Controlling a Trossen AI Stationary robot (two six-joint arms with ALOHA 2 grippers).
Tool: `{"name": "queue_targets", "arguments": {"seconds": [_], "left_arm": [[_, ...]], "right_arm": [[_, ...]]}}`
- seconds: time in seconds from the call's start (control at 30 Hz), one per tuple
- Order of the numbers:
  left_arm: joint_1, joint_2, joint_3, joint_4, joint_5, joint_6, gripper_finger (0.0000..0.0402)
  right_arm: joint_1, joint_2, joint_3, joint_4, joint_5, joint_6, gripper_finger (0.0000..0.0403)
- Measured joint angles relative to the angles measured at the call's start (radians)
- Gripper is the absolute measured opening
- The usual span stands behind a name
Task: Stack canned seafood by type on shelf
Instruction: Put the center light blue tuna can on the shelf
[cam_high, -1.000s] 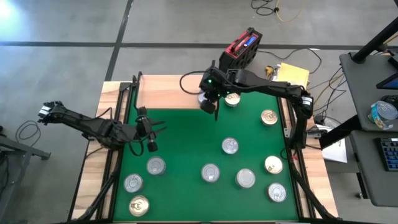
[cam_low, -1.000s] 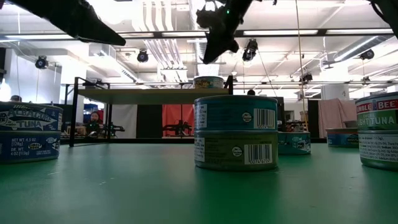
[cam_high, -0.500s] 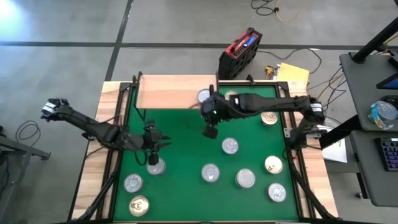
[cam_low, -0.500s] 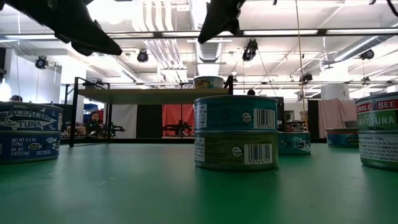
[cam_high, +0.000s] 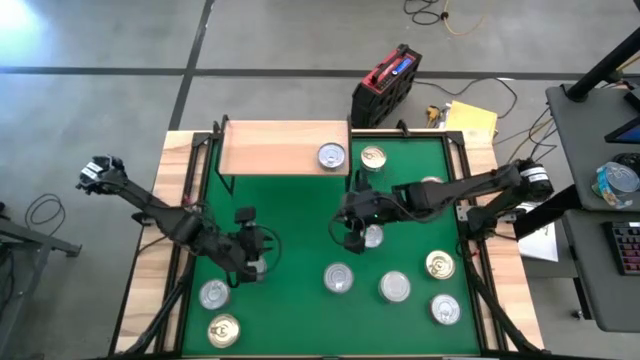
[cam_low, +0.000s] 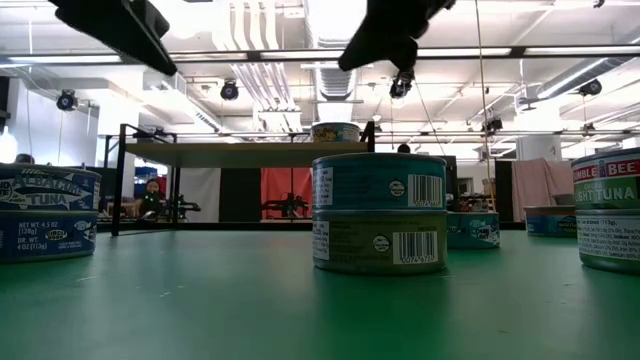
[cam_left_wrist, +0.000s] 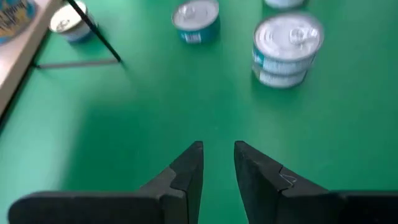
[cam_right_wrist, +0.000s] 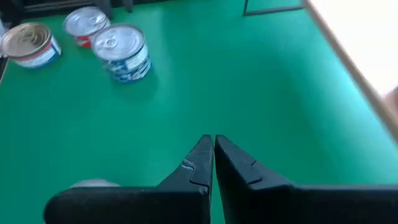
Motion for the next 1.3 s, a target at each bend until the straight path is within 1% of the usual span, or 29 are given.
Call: {"name": "queue_targets", "arguments": {"seconds": [0.13, 0.23, 0.37, 0.5, 0.83, 0.97, 1.07, 1.17, 1.3], "left_arm": [[-0.017, 0.077, 0.054, -0.076, 0.016, -0.028, 0.0076], [-0.038, 0.123, 0.084, -0.072, 0.020, -0.022, 0.0076], [-0.051, 0.183, 0.112, -0.032, 0.021, 0.024, 0.0076], [-0.051, 0.242, 0.122, 0.078, 0.020, 0.091, 0.0076], [-0.050, 0.401, 0.127, 0.393, 0.018, 0.200, 0.0076], [-0.048, 0.446, 0.127, 0.481, 0.011, 0.204, 0.0076], [-0.046, 0.476, 0.127, 0.563, -0.016, 0.204, 0.0076], [-0.043, 0.500, 0.127, 0.633, -0.038, 0.170, 0.0076], [-0.025, 0.516, 0.127, 0.686, -0.055, 0.005, 0.0076]], "right_arm": [[0.028, -0.007, -0.041, 0.021, 0.001, 0.024, 0.0009], [0.048, 0.002, -0.050, 0.020, 0.001, 0.041, 0.0009], [0.080, 0.003, -0.054, 0.018, 0.001, 0.077, 0.0009], [0.120, -0.005, -0.054, -0.016, 0.000, 0.129, 0.0009], [0.245, -0.009, -0.072, -0.231, -0.002, 0.339, 0.0009], [0.299, -0.009, -0.105, -0.242, -0.003, 0.393, 0.0009], [0.336, -0.009, -0.140, -0.231, 0.001, 0.407, 0.0009], [0.366, -0.009, -0.183, -0.193, 0.040, 0.392, 0.0009], [0.393, -0.009, -0.239, -0.092, 0.056, 0.340, 0.0009]]}}
